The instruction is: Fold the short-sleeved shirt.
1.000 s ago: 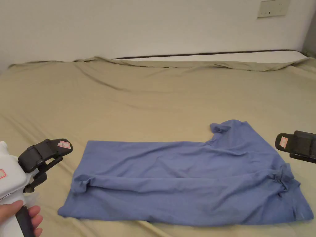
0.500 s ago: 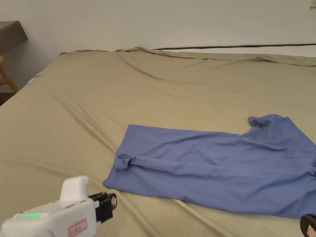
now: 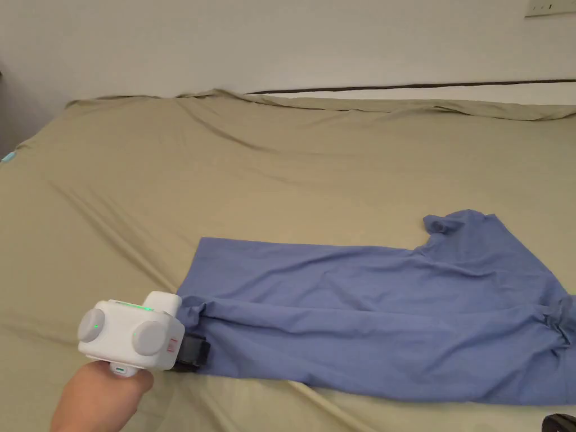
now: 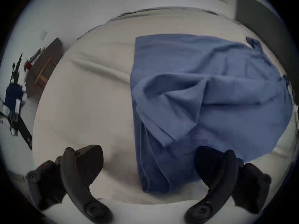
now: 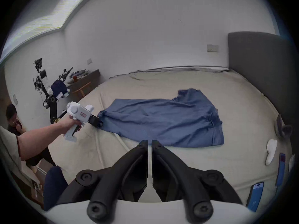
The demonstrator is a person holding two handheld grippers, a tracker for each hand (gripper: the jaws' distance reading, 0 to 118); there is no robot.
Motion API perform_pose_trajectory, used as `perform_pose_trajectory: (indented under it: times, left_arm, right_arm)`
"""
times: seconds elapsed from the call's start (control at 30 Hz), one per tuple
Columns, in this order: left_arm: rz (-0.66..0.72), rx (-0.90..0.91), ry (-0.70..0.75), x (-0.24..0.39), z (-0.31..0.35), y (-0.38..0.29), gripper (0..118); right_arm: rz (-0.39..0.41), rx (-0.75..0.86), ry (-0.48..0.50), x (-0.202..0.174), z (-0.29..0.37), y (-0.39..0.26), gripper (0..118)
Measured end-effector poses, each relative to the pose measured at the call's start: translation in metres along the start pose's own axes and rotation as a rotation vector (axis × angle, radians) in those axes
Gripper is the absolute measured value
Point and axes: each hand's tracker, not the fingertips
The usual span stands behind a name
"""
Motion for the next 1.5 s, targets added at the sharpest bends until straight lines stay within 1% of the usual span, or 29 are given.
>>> perform_pose_trajectory:
  times: [0.03, 0.1, 0.13, 0.17, 0.2, 0.23, 0.33, 0.43, 0.47, 0.5, 0.53, 0.6, 0.63, 0.7, 0.8, 0.83, 0.87, 0.9, 0.93, 0.97, 1.0, 1.03, 1.07, 1.1, 1.17, 1.23, 1.27, 1.37, 1.5]
  left_arm:
    - [0.041, -0.023, -0.030, -0.003, 0.002, 0.001, 110]
    - [0.088, -0.006, -0.194, -0.007, 0.010, 0.002, 69]
    - [0.072, 0.021, -0.144, -0.005, 0.018, 0.002, 31]
    - [0.021, 0.047, -0.105, 0.000, 0.026, 0.002, 7]
    - [-0.020, 0.057, -0.069, 0.004, 0.032, 0.002, 7]
    - [-0.012, 0.060, -0.120, 0.008, 0.040, -0.002, 7]
    - [0.156, 0.113, -0.307, 0.000, 0.061, -0.006, 7]
    - [0.262, 0.130, -0.462, -0.007, 0.079, -0.010, 7]
    - [0.276, 0.133, -0.484, -0.008, 0.083, -0.011, 7]
    - [0.277, 0.135, -0.491, -0.011, 0.084, -0.007, 7]
    - [0.267, 0.136, -0.485, -0.011, 0.088, -0.007, 7]
    - [0.248, 0.134, -0.480, -0.010, 0.091, -0.006, 7]
    - [0.245, 0.132, -0.480, -0.011, 0.090, -0.006, 7]
    - [0.264, 0.125, -0.480, -0.012, 0.088, -0.007, 7]
    - [0.326, 0.112, -0.518, -0.016, 0.083, -0.010, 7]
    - [0.343, 0.110, -0.525, -0.016, 0.081, -0.011, 7]
    - [0.360, 0.105, -0.537, -0.018, 0.079, -0.012, 7]
    - [0.366, 0.098, -0.545, -0.020, 0.077, -0.012, 7]
    - [0.375, 0.095, -0.547, -0.021, 0.076, -0.013, 7]
    - [0.388, 0.088, -0.551, -0.022, 0.075, -0.014, 7]
    - [0.412, 0.066, -0.541, -0.024, 0.073, -0.015, 7]
    - [0.436, 0.059, -0.531, -0.028, 0.072, -0.017, 7]
    - [0.449, 0.059, -0.534, -0.031, 0.072, -0.020, 7]
    - [0.463, 0.058, -0.545, -0.033, 0.073, -0.022, 7]
    - [0.492, 0.060, -0.583, -0.041, 0.076, -0.027, 7]
    - [0.511, 0.066, -0.612, -0.049, 0.084, -0.031, 7]
    - [0.516, 0.070, -0.624, -0.054, 0.090, -0.033, 7]
    - [0.518, 0.074, -0.622, -0.068, 0.106, -0.039, 7]
    - [0.492, 0.061, -0.637, -0.076, 0.128, -0.057, 7]
  right_arm:
    - [-0.005, -0.008, -0.013, 0.002, -0.001, -0.001, 6]
    - [-0.026, -0.041, -0.053, 0.010, -0.008, -0.004, 6]
    - [-0.037, -0.059, -0.069, 0.015, -0.012, -0.005, 6]
    - [-0.048, -0.073, -0.086, 0.019, -0.016, -0.007, 6]
    - [-0.052, -0.084, -0.100, 0.024, -0.021, -0.008, 6]
    - [-0.056, -0.097, -0.115, 0.031, -0.026, -0.008, 6]
    - [-0.048, -0.118, -0.175, 0.055, -0.037, 0.005, 6]
    - [-0.097, -0.108, -0.173, 0.101, -0.053, 0.028, 7]
    - [-0.123, -0.115, -0.143, 0.120, -0.062, 0.035, 25]
    - [-0.135, -0.162, -0.101, 0.136, -0.075, 0.042, 67]
    - [-0.127, -0.230, -0.106, 0.151, -0.090, 0.049, 118]
    - [-0.101, -0.373, -0.176, 0.175, -0.126, 0.053, 115]
    - [-0.073, -0.330, -0.204, 0.182, -0.135, 0.048, 115]
    - [-0.061, -0.393, -0.219, 0.193, -0.159, 0.043, 116]
    - [-0.098, -0.483, -0.253, 0.203, -0.184, 0.025, 117]
    - [-0.125, -0.497, -0.246, 0.203, -0.188, 0.020, 116]
    - [-0.138, -0.503, -0.213, 0.198, -0.193, 0.020, 110]
    - [-0.151, -0.512, -0.194, 0.194, -0.193, 0.018, 94]
    - [-0.128, -0.512, -0.257, 0.185, -0.192, 0.018, 78]
    - [-0.080, -0.483, -0.270, 0.180, -0.189, 0.021, 70]
    - [-0.077, -0.487, -0.209, 0.177, -0.186, 0.024, 42]
    - [-0.099, -0.482, -0.144, 0.175, -0.183, 0.025, 18]
    - [-0.125, -0.475, -0.157, 0.171, -0.178, 0.027, 18]
    - [-0.117, -0.493, -0.166, 0.168, -0.173, 0.034, 18]
    - [-0.127, -0.472, -0.141, 0.169, -0.159, 0.042, 17]
    - [-0.232, -0.447, -0.099, 0.175, -0.141, 0.051, 17]
    - [-0.261, -0.454, -0.073, 0.182, -0.134, 0.055, 17]
    - [-0.224, -0.463, -0.094, 0.176, -0.104, 0.065, 17]
    - [-0.209, -0.523, -0.117, 0.162, -0.069, 0.059, 17]
